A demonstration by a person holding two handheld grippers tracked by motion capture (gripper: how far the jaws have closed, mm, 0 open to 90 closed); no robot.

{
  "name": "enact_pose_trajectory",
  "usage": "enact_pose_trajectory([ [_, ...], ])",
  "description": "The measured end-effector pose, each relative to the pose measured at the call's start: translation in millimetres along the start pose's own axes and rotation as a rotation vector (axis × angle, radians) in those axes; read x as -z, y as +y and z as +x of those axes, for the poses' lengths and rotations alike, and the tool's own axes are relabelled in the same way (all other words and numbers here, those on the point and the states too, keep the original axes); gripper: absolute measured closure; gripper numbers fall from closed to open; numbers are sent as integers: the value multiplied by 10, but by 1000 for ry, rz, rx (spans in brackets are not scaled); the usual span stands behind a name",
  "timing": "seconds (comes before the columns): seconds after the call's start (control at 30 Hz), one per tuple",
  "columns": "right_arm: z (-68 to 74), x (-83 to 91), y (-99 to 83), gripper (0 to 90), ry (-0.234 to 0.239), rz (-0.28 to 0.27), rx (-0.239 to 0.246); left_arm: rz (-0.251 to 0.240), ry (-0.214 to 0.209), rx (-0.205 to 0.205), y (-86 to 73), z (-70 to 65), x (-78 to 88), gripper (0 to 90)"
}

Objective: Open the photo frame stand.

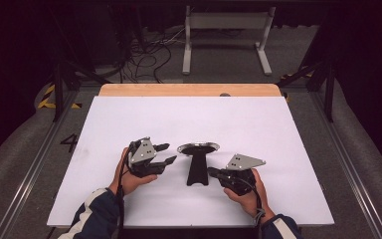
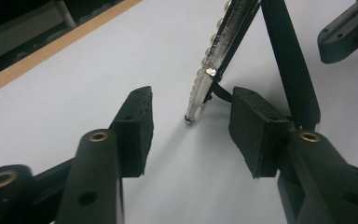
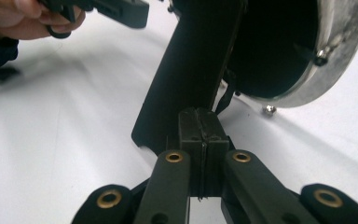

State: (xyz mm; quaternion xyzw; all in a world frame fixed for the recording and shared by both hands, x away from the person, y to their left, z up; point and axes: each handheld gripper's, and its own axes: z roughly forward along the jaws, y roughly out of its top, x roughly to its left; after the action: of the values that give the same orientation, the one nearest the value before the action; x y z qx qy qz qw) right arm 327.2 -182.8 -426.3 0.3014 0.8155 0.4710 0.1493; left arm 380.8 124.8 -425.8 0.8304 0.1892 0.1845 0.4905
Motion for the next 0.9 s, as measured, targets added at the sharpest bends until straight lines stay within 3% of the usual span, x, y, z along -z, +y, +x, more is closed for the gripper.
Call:
enact_pose_trajectory([
  [0.1,98,1,62,900,-25,-28,17,32,-15,-13,8,-14,-63,430],
  [0.17,185,-56,75,900,-50,-6,52,49,-11,-26,29,-20,-122,414],
  [0.27,286,-162,84,900,-54,3,63,35,4,-3,53,1,-175,393],
  [0.4,380,-232,103,900,-68,-3,70,14,-19,36,61,34,-213,411],
  [0.57,520,-405,99,900,-79,20,95,17,-28,22,75,7,-255,435],
  [0.73,672,-627,66,900,-84,38,105,21,-35,21,74,-5,-304,503],
  [0.9,754,-785,42,900,-134,46,107,30,-49,2,62,1,-331,640],
])
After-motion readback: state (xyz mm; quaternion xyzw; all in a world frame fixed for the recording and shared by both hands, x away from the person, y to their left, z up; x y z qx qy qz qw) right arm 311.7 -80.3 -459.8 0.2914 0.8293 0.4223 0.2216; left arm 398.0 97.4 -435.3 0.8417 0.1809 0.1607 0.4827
